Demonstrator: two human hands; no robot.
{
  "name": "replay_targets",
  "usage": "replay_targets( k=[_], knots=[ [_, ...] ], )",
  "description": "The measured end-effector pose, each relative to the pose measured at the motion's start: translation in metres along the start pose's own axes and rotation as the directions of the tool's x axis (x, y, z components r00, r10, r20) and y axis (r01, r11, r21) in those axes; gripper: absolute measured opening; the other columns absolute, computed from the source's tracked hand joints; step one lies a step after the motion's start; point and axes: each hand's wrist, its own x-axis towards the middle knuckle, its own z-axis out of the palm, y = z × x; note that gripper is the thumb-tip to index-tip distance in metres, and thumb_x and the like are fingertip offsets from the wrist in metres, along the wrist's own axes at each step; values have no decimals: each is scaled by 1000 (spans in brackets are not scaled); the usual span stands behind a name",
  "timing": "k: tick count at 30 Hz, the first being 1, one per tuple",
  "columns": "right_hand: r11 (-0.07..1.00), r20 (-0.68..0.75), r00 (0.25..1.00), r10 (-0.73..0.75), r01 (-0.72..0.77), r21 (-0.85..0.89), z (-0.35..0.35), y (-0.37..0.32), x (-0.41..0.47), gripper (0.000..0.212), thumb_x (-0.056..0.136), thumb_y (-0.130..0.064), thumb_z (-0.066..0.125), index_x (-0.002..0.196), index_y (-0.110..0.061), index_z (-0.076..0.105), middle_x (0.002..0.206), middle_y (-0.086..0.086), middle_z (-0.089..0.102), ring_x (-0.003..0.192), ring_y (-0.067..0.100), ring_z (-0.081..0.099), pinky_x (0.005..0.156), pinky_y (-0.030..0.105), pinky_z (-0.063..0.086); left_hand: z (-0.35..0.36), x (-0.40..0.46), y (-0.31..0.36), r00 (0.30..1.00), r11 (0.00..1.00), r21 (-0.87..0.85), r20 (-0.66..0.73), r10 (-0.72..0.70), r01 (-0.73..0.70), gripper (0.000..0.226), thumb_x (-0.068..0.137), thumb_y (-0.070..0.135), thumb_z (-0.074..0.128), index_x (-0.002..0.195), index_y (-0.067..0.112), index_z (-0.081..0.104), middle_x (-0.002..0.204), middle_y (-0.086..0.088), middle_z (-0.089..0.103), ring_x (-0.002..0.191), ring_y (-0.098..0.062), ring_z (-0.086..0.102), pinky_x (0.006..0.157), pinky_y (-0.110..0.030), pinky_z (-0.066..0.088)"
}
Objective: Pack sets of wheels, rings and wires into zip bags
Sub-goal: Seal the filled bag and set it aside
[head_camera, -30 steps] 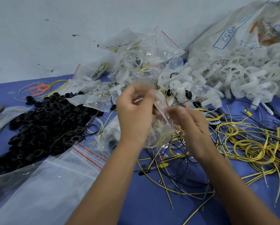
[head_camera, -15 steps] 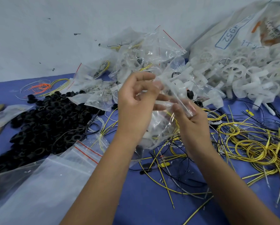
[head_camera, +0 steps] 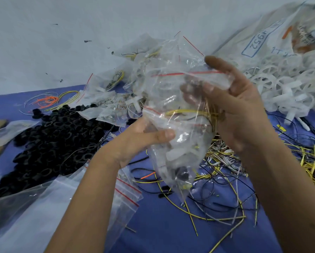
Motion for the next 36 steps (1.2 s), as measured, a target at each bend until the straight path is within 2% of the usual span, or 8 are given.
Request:
replay_targets(
  k=[4, 8, 10, 12, 17, 25, 30, 36],
  knots=[
    [867, -281, 953, 110, -230, -442, -14, 7, 14, 35, 89, -15, 78, 120, -9, 64, 99, 21, 74, 75, 27, 73, 72, 39, 61, 9, -3, -7, 993, 988, -113, 77, -94, 103, 24, 77, 22, 78, 101, 22, 79, 98, 1, 78, 86, -13, 74, 70, -23, 58],
    [784, -359, 880, 312, -451, -425, -37, 28, 7, 33, 91, -24, 76, 118, -9, 64, 88, 6, 76, 67, 16, 69, 62, 34, 55, 1, -9, -7, 901, 933, -135, 340, -271, 332, 86, 58, 57, 93, 129, 21, 61, 113, -4, 75, 87, -26, 75, 64, -38, 63],
    [794, -314, 880, 357, -463, -394, -45, 37, 1, 28, 93, -23, 73, 116, -10, 64, 79, 1, 72, 59, 11, 63, 58, 30, 47, -5, -12, -5, 848, 943, -50, 454, -273, 330, 76, 65, 61, 88, 130, 33, 61, 116, -11, 73, 89, -35, 76, 63, -39, 63],
    [822, -278, 892, 357, -442, -360, -47, 45, -5, 22, 94, -16, 71, 113, -10, 65, 81, 3, 75, 68, 14, 70, 66, 32, 51, -2, -10, -3, 903, 963, -12, 350, -248, 269, 52, 69, 51, 89, 117, 50, 68, 115, -3, 74, 96, -30, 75, 71, -40, 64],
    [867, -311, 892, 330, -416, -274, -51, 57, -13, 18, 96, -19, 69, 108, -6, 67, 96, 7, 77, 91, 25, 75, 72, 35, 61, -1, -2, -4, 987, 989, -1, 66, -149, 149, 70, 71, 40, 82, 137, 38, 56, 128, 9, 67, 110, -10, 68, 85, -31, 58],
    [756, -295, 887, 356, -459, -466, -54, 65, -28, 40, 95, -34, 68, 95, 6, 68, 79, 11, 65, 66, 20, 60, 79, 60, 58, -6, -1, -17, 967, 969, 1, -71, -245, 245, 43, 78, 25, 86, 117, 16, 73, 124, -13, 72, 116, -24, 70, 99, -36, 57],
    [806, -321, 898, 302, -420, -417, -57, 63, -29, 25, 97, -17, 67, 76, -3, 70, 65, 6, 67, 57, 15, 63, 55, 26, 54, -13, -5, -21, 954, 956, -12, -58, -294, 294, 34, 69, 48, 77, 87, 19, 81, 95, -6, 75, 83, -19, 74, 77, -30, 63],
    [847, -358, 897, 259, -389, -362, -64, 58, -27, 20, 90, -15, 74, 72, -7, 74, 68, 10, 69, 63, 21, 58, 63, 32, 55, -35, -9, -18, 963, 976, 81, -194, -185, 204, 45, 77, 47, 71, 82, 3, 70, 81, -16, 66, 69, -27, 71, 60, -27, 57]
  ],
)
